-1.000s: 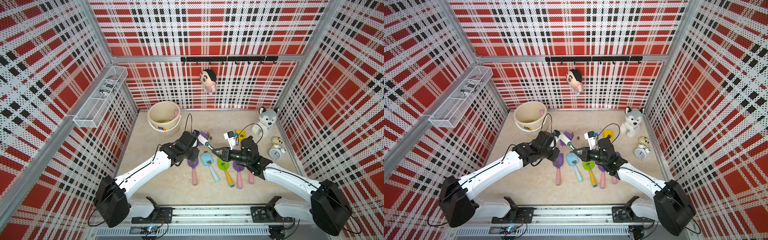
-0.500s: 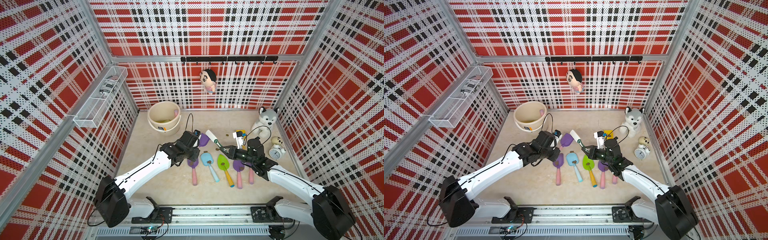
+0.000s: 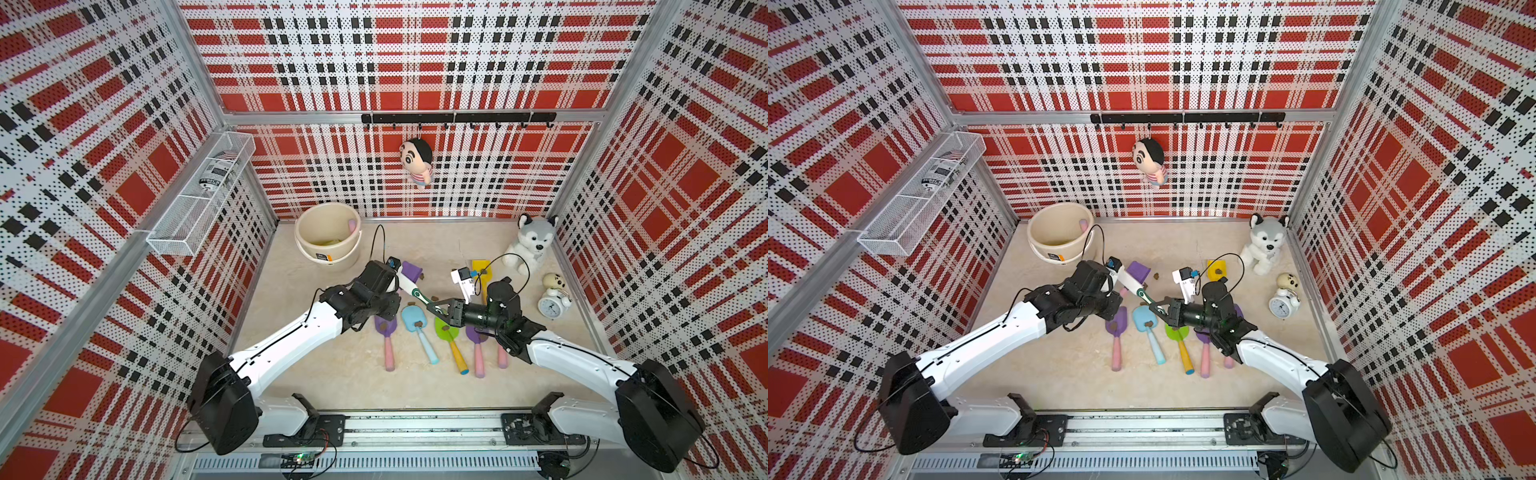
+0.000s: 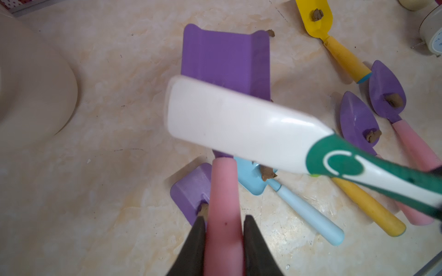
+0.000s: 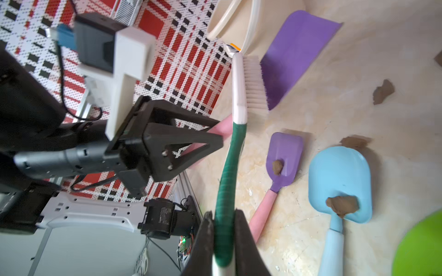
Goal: Brush the soil off the hand trowel and place it into the bucket
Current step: Brush off the soil from the hand trowel.
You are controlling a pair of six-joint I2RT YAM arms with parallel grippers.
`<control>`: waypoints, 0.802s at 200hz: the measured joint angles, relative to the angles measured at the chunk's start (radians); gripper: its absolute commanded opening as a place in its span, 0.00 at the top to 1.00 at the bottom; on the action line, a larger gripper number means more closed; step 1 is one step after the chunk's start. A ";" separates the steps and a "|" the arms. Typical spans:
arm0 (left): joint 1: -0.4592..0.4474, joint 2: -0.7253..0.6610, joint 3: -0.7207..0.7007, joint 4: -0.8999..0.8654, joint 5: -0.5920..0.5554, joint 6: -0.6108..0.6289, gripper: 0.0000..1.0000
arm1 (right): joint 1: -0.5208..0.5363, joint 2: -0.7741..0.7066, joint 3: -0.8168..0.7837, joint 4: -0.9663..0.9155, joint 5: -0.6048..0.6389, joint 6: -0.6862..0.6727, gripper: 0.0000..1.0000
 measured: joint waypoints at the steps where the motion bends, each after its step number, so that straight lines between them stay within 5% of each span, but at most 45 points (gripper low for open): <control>1: 0.000 0.000 0.000 0.000 0.000 0.000 1.00 | -0.001 0.001 0.000 0.000 0.001 0.000 1.00; 68: 0.024 -0.041 -0.011 -0.005 0.060 -0.001 1.00 | -0.107 -0.093 -0.011 -0.068 0.061 -0.053 1.00; 127: 0.119 -0.119 0.074 -0.087 0.151 0.019 1.00 | -0.098 -0.291 -0.013 -0.208 0.395 -0.510 1.00; 160: 0.132 -0.119 0.166 -0.143 0.203 0.027 1.00 | 0.095 -0.263 -0.012 -0.266 0.616 -0.800 1.00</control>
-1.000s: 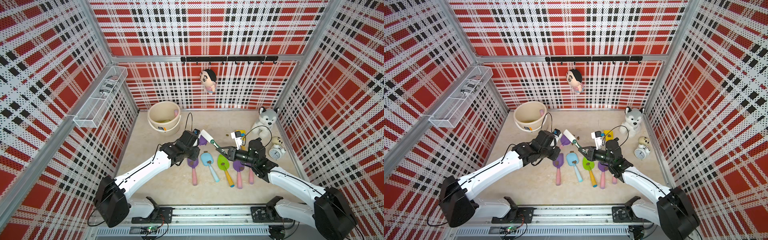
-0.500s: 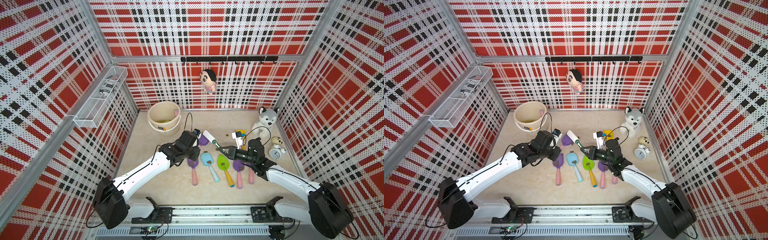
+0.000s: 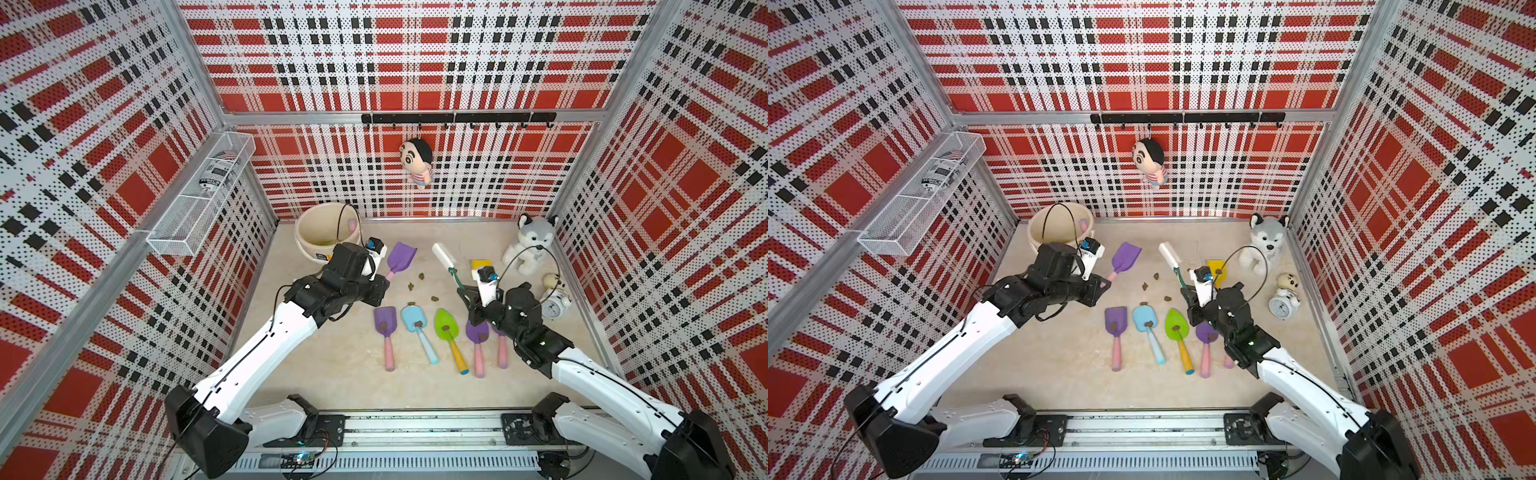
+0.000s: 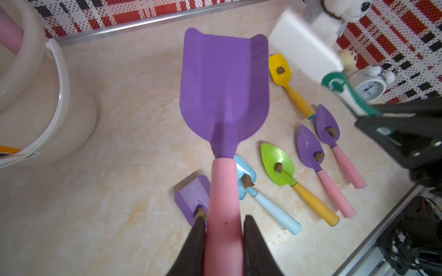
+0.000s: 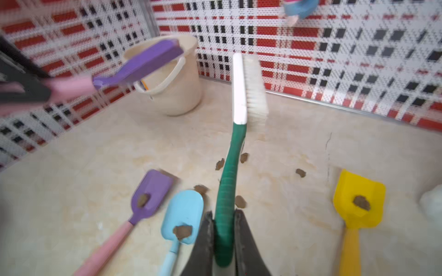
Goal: Brush the soil off the hand trowel and place it into the bucket
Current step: Brush off the soil from the hand trowel.
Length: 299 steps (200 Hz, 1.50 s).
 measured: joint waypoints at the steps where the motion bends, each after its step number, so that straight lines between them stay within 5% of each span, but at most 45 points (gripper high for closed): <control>1: 0.000 0.000 0.003 -0.002 0.002 0.000 1.00 | 0.005 0.001 0.000 -0.001 0.004 -0.006 1.00; 67: -0.028 0.056 0.046 -0.091 0.029 0.014 1.00 | 0.351 0.214 0.136 -0.118 0.387 -0.455 1.00; 151: -0.045 0.085 0.046 -0.160 0.000 0.014 1.00 | 0.423 0.256 0.154 -0.022 0.728 -0.821 1.00; 235: -0.011 0.083 0.048 -0.199 0.008 0.016 1.00 | 0.343 0.261 0.006 0.131 0.817 -0.850 1.00; 299: -0.006 0.083 0.048 -0.199 0.028 0.016 1.00 | 0.492 0.372 0.069 0.139 0.801 -0.892 1.00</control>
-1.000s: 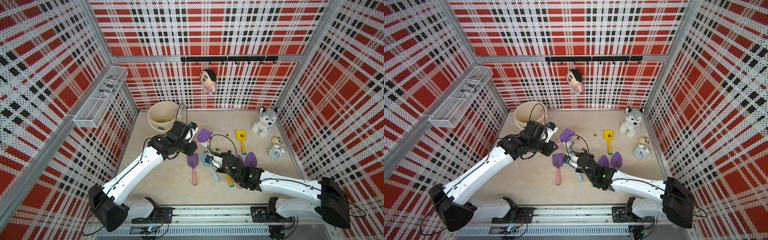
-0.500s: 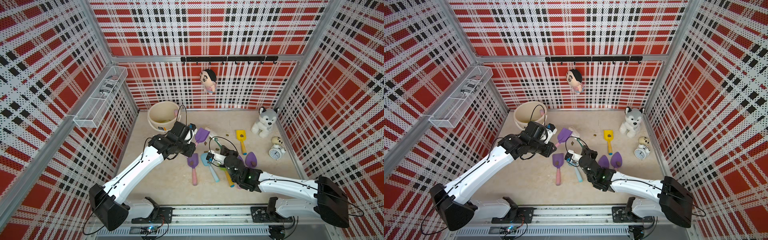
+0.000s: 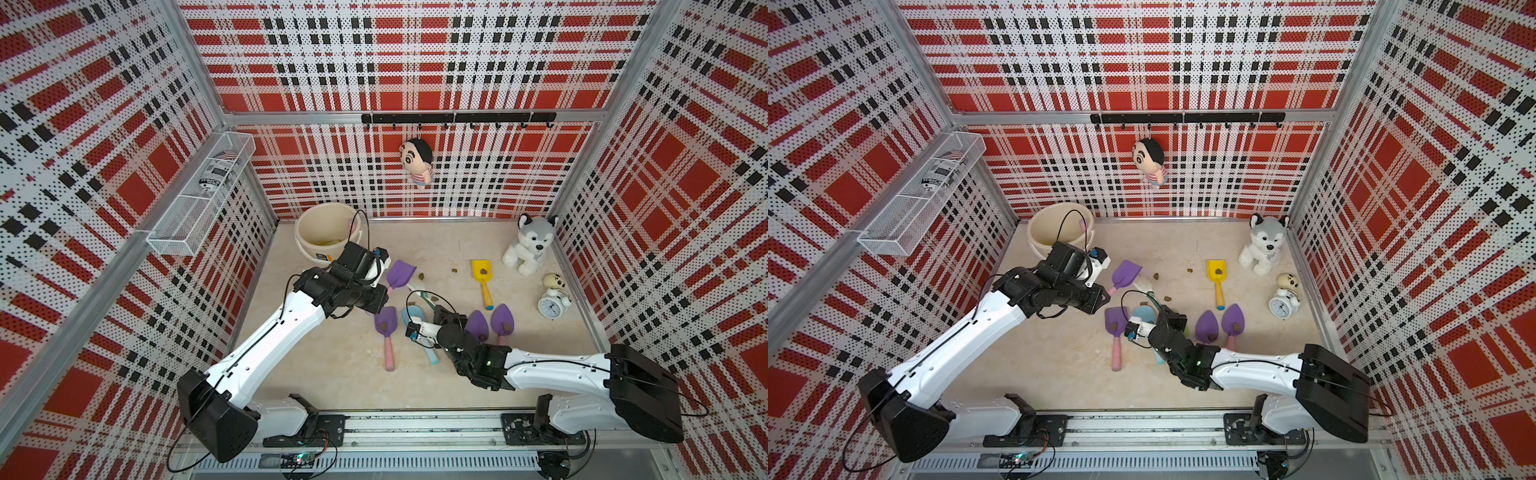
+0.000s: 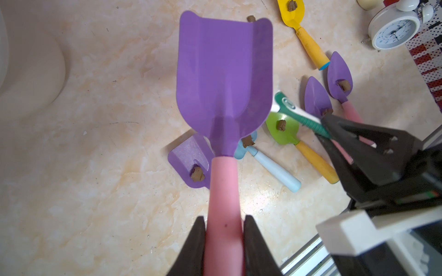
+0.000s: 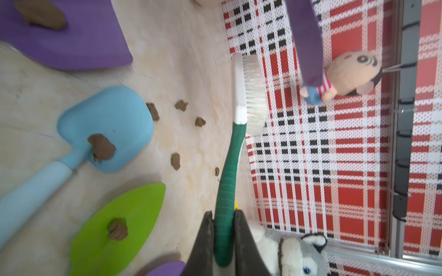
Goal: Brush the soil off the hand trowel and place it into the bucket
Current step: Brush off the soil from the hand trowel.
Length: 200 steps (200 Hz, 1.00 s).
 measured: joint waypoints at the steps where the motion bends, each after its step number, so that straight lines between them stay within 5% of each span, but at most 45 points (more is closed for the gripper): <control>1: 0.000 0.000 0.000 0.000 0.000 0.000 1.00 | 0.002 0.001 0.002 0.001 0.000 -0.001 1.00; 128: -0.009 0.003 -0.001 0.000 -0.032 0.002 1.00 | 0.004 0.068 0.038 0.221 0.093 -0.325 1.00; 162: -0.007 0.003 -0.001 -0.003 -0.038 0.002 1.00 | -0.075 0.058 0.018 0.202 0.105 -0.237 1.00; 200: -0.005 0.003 -0.001 -0.004 -0.046 0.005 1.00 | -0.131 -0.017 0.019 0.046 0.072 0.016 1.00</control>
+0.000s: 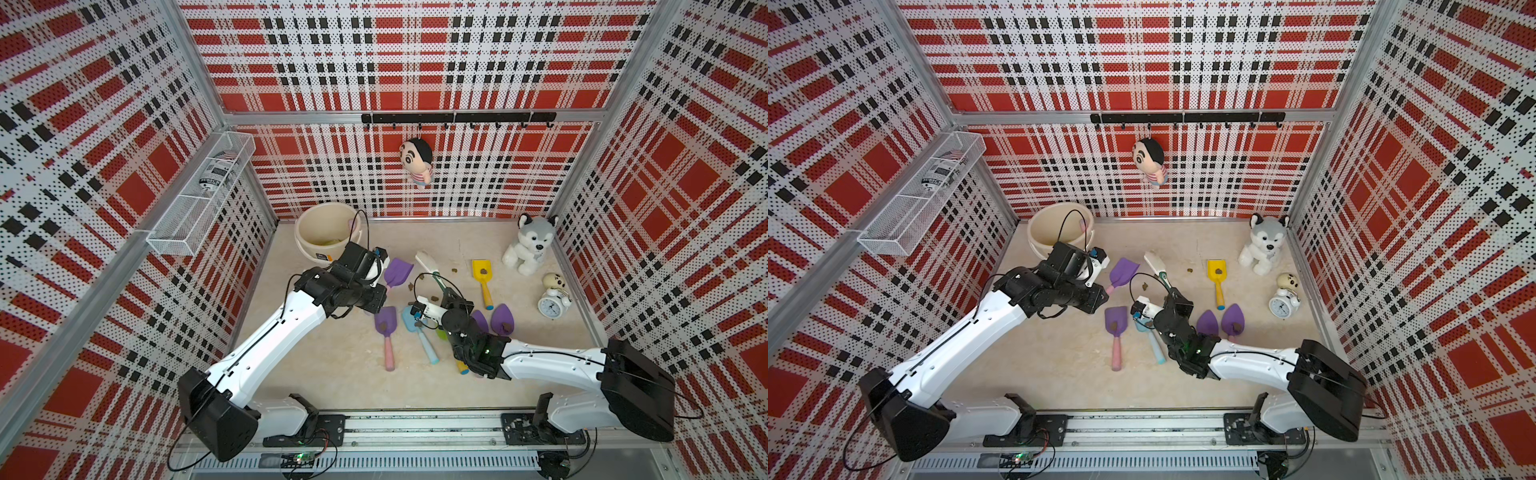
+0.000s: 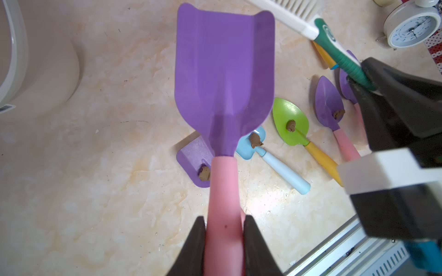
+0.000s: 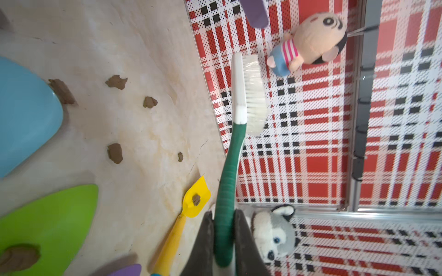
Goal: Brush the soil off the hand trowel and place it into the bucket
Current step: Brush off the soil from the hand trowel.
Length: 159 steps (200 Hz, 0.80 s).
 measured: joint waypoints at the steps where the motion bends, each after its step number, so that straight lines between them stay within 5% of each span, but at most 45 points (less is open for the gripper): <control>1: 0.000 0.000 0.000 0.000 0.000 0.000 1.00 | 0.000 -0.002 0.000 -0.004 -0.002 0.005 1.00; 20: -0.003 0.001 0.000 0.002 -0.011 0.002 1.00 | -0.025 -0.074 0.033 -0.146 -0.114 0.199 1.00; 51: -0.016 0.009 -0.018 0.036 -0.041 0.003 1.00 | -0.165 -0.207 0.115 -0.312 -0.487 0.561 1.00; 80: -0.036 0.033 -0.033 0.083 -0.051 0.000 1.00 | -0.307 -0.261 0.165 -0.374 -0.819 0.853 1.00; 109: -0.064 0.064 -0.034 0.122 -0.069 -0.003 1.00 | -0.328 -0.250 0.173 -0.381 -1.100 1.048 1.00; 159: -0.082 0.079 -0.033 0.142 -0.093 -0.009 1.00 | -0.347 -0.189 0.169 -0.373 -1.283 1.229 1.00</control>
